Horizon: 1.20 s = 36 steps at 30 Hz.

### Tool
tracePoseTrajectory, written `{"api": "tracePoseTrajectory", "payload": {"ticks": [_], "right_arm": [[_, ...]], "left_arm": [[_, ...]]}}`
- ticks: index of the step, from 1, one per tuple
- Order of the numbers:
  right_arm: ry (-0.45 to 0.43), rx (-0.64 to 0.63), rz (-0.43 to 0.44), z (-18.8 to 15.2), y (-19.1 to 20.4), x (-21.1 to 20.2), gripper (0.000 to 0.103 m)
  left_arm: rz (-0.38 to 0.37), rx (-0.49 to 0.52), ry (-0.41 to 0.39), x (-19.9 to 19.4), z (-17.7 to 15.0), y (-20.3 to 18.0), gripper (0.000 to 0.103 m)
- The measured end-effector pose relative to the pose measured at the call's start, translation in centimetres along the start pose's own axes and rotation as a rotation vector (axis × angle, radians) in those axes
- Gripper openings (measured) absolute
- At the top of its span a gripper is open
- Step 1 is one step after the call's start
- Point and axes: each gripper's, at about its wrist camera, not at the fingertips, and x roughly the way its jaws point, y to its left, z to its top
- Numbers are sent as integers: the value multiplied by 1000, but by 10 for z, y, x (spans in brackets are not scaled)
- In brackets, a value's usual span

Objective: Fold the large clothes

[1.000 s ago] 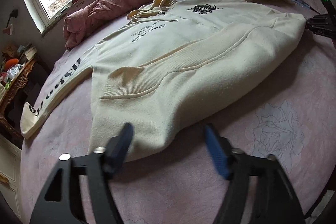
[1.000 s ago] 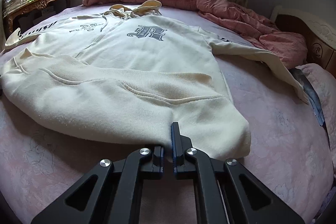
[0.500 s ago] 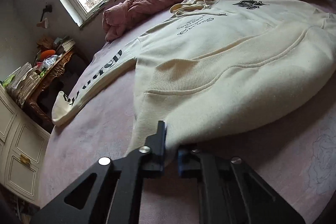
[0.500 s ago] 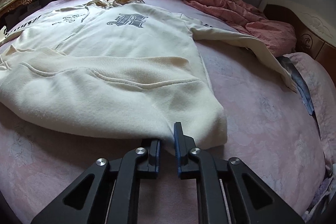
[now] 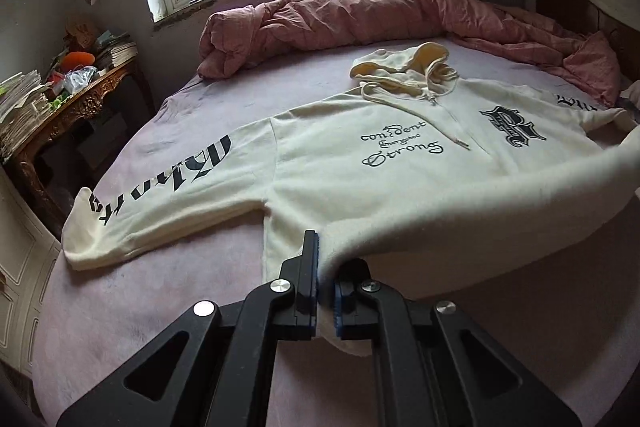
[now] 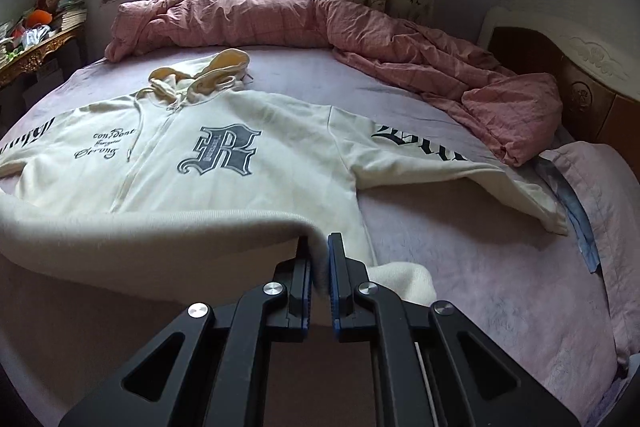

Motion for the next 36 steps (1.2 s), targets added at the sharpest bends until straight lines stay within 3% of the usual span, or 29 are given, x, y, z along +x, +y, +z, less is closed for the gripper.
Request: {"api": "tracePoseTrajectory", "payload": {"ticks": [2,5,8,12,13,16,18,20,21,23,24,25,29,33,36], "right_arm": [[-13,8,-4,11,3,17,8],[-53,-61,-59,15,19,42,8],[-31,-104,-52,10,28,62,8],[7,-81,-12,1,25,83,8],[7,-84,-3,-1,23,87,8],[2,-81,32,-7,17,89,8],[-7,-64,60,-10,12,83,11],[-21,-39,95,-10,6,74,17],[-34,-19,115,-10,2,67,22],[-75,23,134,-10,-8,52,46],[-105,46,124,-9,-12,44,72],[-152,69,122,-10,-18,35,82],[-198,115,137,-7,-34,19,82],[-94,117,134,-9,-39,36,82],[-14,73,44,-15,-37,61,82]], "left_arm": [[52,14,-9,21,1,-3,7],[126,114,-30,50,-7,-14,7],[77,74,-18,67,-15,-10,7],[70,90,-47,63,-17,-9,10],[72,96,-48,62,-18,-11,14],[132,96,-68,57,-21,-10,38],[129,61,-79,51,-22,-2,51],[87,8,-90,43,-22,8,64],[63,-18,-93,39,-22,13,65],[14,-67,-99,31,-22,22,68],[1,-79,-106,27,-21,25,71],[4,-86,-117,22,-21,26,75],[9,-100,-151,9,-20,24,96],[-19,-88,-159,7,-18,20,103],[18,-58,-120,20,-18,14,103]]}}
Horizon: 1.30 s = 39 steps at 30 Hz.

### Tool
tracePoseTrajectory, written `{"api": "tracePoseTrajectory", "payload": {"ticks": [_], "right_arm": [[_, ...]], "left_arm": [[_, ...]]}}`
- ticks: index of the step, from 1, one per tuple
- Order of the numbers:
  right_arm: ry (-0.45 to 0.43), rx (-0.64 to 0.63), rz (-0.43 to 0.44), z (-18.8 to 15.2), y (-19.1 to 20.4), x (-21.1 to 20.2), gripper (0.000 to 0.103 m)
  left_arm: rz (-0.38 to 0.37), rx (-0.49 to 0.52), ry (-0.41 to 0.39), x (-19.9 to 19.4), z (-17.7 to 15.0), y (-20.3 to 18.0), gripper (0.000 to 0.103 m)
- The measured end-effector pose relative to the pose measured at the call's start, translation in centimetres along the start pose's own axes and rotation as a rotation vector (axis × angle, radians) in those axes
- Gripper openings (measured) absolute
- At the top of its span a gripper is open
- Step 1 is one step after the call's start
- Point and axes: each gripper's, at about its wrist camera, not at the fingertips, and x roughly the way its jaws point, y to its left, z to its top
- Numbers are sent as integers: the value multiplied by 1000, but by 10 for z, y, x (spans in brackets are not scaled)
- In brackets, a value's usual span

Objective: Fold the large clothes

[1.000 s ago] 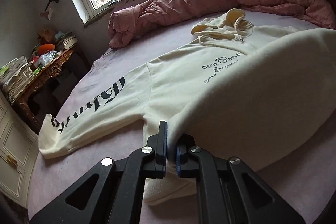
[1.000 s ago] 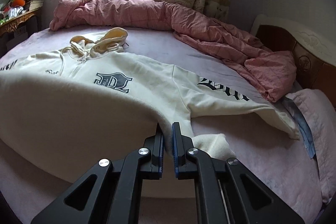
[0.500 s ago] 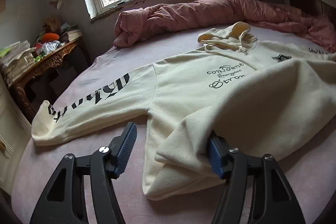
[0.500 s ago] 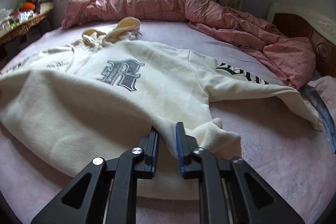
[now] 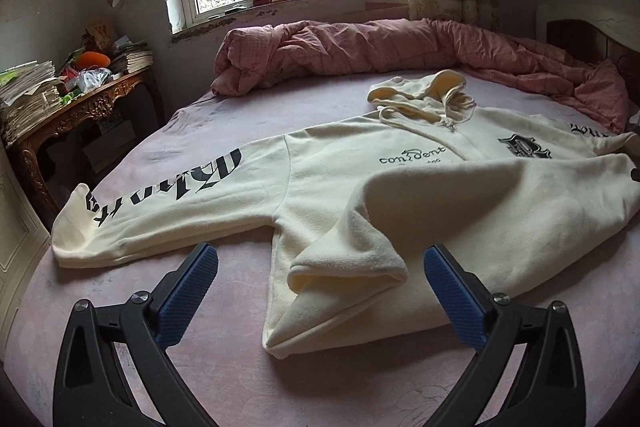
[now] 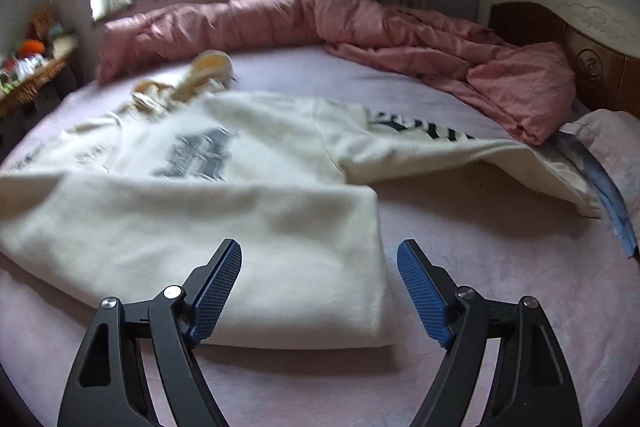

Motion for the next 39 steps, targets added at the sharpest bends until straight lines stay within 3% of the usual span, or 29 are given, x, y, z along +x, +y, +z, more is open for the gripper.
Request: {"api": "tracePoseTrajectory", "payload": {"ticks": [4,6,7,8,9,10,11,13,15,19,22,24,26,28,29,30,32,34,35,37,39], "right_arm": [[-23,22,38,-10,-15,23,82],[9,71,74,-7,-23,33,83],[7,94,78,-5,-27,35,82],[-6,121,77,-3,-31,37,82],[-19,155,86,-1,-35,40,68],[-22,185,104,2,-37,43,12],[-7,221,136,5,-41,49,7],[-60,284,166,12,-45,50,4],[-127,273,159,24,-43,42,4],[-202,181,136,43,-25,31,4],[-109,140,54,44,-16,60,4],[25,157,65,35,-21,92,4],[89,219,128,30,-33,108,4],[40,276,182,28,-46,98,8],[26,283,176,29,-48,93,11],[21,270,145,30,-46,88,16],[21,219,107,38,-38,77,17],[-37,177,94,47,-28,55,20],[-78,153,85,51,-21,42,24],[-130,123,67,58,-8,21,51],[-158,93,98,62,7,3,52]], "left_arm": [[4,10,93,35,-8,4,103],[12,16,92,46,-12,5,100],[-3,-1,89,51,-13,8,95],[-36,-27,90,54,-12,12,82],[-85,-64,88,56,-11,17,71],[-119,-98,82,56,-9,21,34],[-118,-116,74,55,-6,24,13],[-111,-111,25,46,-2,28,10],[-82,-77,-10,37,1,26,10],[-56,-87,68,49,-2,28,12],[3,-90,136,71,-12,27,31],[3,-124,137,74,-12,34,41],[-55,-188,89,66,-14,47,43],[-69,-235,49,56,-14,58,52],[-53,-243,27,50,-13,61,58],[-35,-246,-2,43,-12,63,59],[-19,-238,-64,24,-7,64,59],[-26,-210,-140,0,1,61,59],[-27,-188,-169,-11,5,59,59],[-27,-155,-201,-25,12,52,58],[-108,-145,-186,-28,14,45,58]]}}
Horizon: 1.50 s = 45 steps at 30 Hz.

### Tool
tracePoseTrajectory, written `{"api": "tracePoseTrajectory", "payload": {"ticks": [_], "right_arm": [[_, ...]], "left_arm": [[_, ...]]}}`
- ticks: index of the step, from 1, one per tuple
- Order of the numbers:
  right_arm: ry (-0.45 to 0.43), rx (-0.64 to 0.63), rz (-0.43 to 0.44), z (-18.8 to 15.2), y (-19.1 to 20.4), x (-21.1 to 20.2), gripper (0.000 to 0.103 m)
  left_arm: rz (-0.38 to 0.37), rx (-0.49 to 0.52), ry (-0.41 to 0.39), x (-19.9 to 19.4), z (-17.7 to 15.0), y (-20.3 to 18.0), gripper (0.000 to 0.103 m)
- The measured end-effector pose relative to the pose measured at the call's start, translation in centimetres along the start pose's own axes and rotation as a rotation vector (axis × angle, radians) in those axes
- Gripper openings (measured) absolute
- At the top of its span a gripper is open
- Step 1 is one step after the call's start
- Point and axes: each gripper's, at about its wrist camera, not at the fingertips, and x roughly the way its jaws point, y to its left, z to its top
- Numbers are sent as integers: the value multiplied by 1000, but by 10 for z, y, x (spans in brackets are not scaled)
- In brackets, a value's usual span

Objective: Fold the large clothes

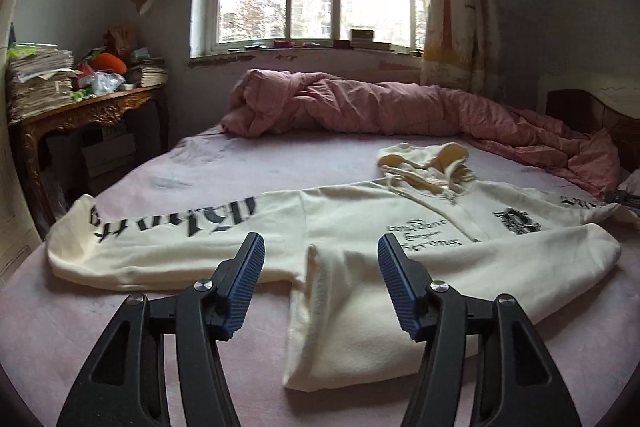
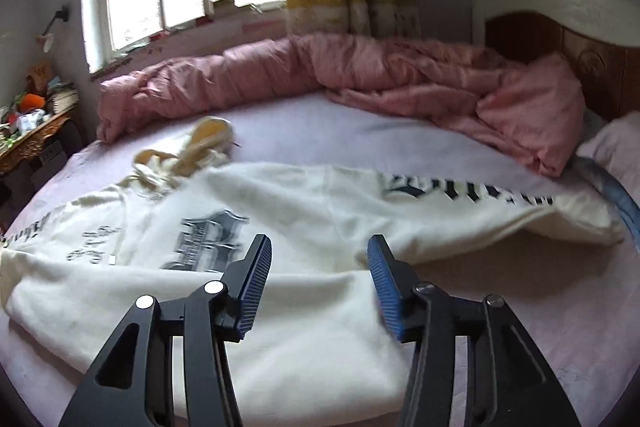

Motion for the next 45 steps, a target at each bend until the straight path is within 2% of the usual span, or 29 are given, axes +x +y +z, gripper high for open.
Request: {"api": "tracePoseTrajectory", "payload": {"ticks": [3,4,5,7,10,11,14,15,18,19,20,21,22,25,28,34,36,37,42,45], "right_arm": [[130,-74,136,-8,30,6,52],[169,-105,172,-17,41,10,52],[197,-136,171,-27,52,15,52],[268,-204,125,-49,69,27,52],[352,-261,87,-81,81,41,52],[338,-261,79,-88,80,41,53],[316,-248,76,-92,76,40,56],[307,-230,69,-92,74,41,61],[292,-204,72,-91,70,44,64],[287,-204,66,-91,71,44,64],[279,-214,52,-92,73,44,65],[269,-226,33,-93,75,43,68],[263,-235,14,-93,78,42,72],[260,-225,-16,-93,75,43,81],[262,-200,-2,-94,70,43,84],[258,-210,-24,-94,73,43,87],[260,-202,-17,-94,72,44,87],[260,-200,-15,-94,71,44,87],[260,-205,-20,-94,71,44,88],[259,-205,-20,-94,71,44,88]], "left_arm": [[-76,38,135,25,-9,-19,53],[-89,74,201,37,-15,-28,45],[-103,111,252,48,-23,-36,38],[-72,149,322,63,-38,-48,37],[-44,88,402,79,-52,-46,38],[-41,69,414,81,-55,-44,38],[-10,103,411,86,-60,-48,42],[3,119,397,86,-60,-51,43],[9,130,360,84,-60,-52,47],[2,127,351,83,-60,-52,54],[6,120,352,83,-59,-50,67],[23,99,354,86,-60,-47,71],[16,63,349,88,-62,-42,76],[-10,18,340,88,-62,-34,77],[52,11,327,84,-61,-32,88],[120,6,315,83,-62,-29,93],[146,1,327,85,-62,-27,103],[184,-15,336,86,-63,-22,103],[144,-121,333,83,-59,-1,103],[108,-131,255,69,-44,-1,101]]}}
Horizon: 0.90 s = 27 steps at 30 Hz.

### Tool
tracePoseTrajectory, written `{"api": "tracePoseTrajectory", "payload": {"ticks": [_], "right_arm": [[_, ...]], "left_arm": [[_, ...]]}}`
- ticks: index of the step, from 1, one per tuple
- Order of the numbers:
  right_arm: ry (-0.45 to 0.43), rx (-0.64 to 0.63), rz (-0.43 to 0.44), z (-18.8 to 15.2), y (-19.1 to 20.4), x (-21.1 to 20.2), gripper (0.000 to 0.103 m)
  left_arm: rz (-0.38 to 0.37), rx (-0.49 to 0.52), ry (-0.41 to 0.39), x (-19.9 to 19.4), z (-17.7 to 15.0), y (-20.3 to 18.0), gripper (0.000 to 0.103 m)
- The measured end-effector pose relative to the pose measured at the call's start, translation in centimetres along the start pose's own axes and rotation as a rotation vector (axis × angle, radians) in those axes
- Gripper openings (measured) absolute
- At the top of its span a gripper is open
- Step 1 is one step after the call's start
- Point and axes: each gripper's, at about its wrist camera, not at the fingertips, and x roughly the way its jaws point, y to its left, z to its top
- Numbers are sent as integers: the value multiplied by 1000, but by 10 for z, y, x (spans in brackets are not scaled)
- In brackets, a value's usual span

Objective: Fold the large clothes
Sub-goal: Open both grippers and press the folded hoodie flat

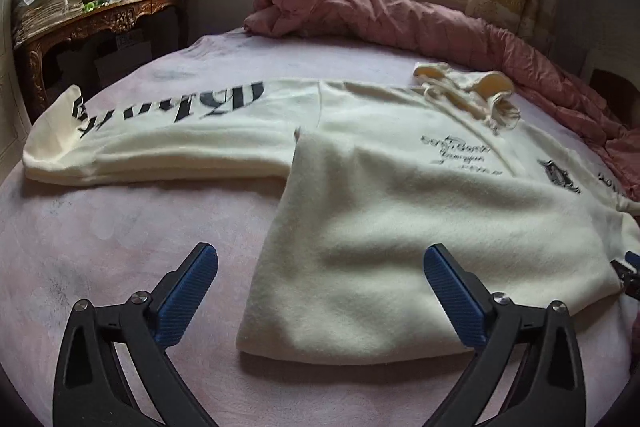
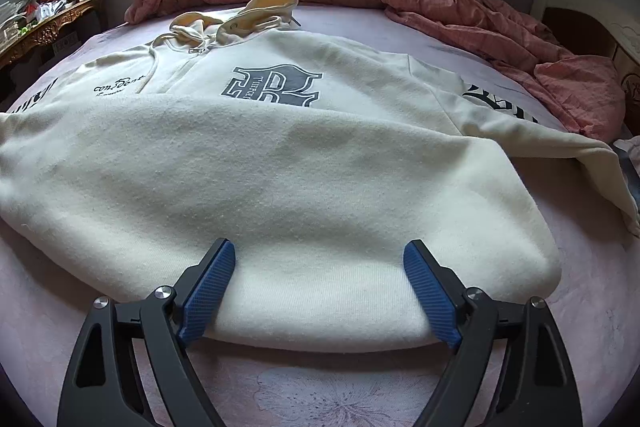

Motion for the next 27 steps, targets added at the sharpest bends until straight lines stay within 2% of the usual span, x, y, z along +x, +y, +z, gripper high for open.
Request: {"api": "tracePoseTrajectory", "payload": {"ticks": [1,2,3,4,6,8,11,14,16,19,20,21,22,23,24,25,27], "right_arm": [[0,0,0,0,0,0,88],[0,1,1,0,0,0,88],[0,1,1,0,0,0,88],[0,0,0,0,0,0,88],[-1,1,1,0,0,0,88],[0,0,0,0,0,0,88],[-1,1,-1,0,0,0,89],[-1,2,0,0,0,0,89],[-1,1,-1,0,0,1,89],[-2,1,-1,0,0,0,89],[-3,2,0,0,0,0,89],[-6,5,3,0,0,0,89],[-13,7,9,0,-1,-2,87],[-20,7,23,2,-1,-5,79],[-26,11,57,4,-1,-9,58],[-28,24,101,6,0,-12,44],[-33,75,208,12,6,-21,34]], "left_arm": [[-36,15,-35,-10,6,-4,95],[-76,36,-54,-17,12,-10,76],[-116,63,-53,-22,16,-17,64],[-144,105,-31,-25,22,-29,42],[-150,175,-10,-27,28,-51,27],[-205,202,-5,-28,32,-74,27],[-316,219,41,-23,31,-111,27],[-380,240,106,-9,22,-152,27],[-397,215,127,4,12,-171,29],[-326,155,125,37,-7,-173,31],[-332,140,145,48,-11,-169,31],[-372,95,173,55,-12,-161,31],[-403,62,173,55,-9,-155,29],[-409,46,176,56,-9,-151,24],[-400,43,181,58,-10,-151,22],[-393,51,177,58,-12,-152,22],[-371,76,163,55,-13,-157,22]]}}
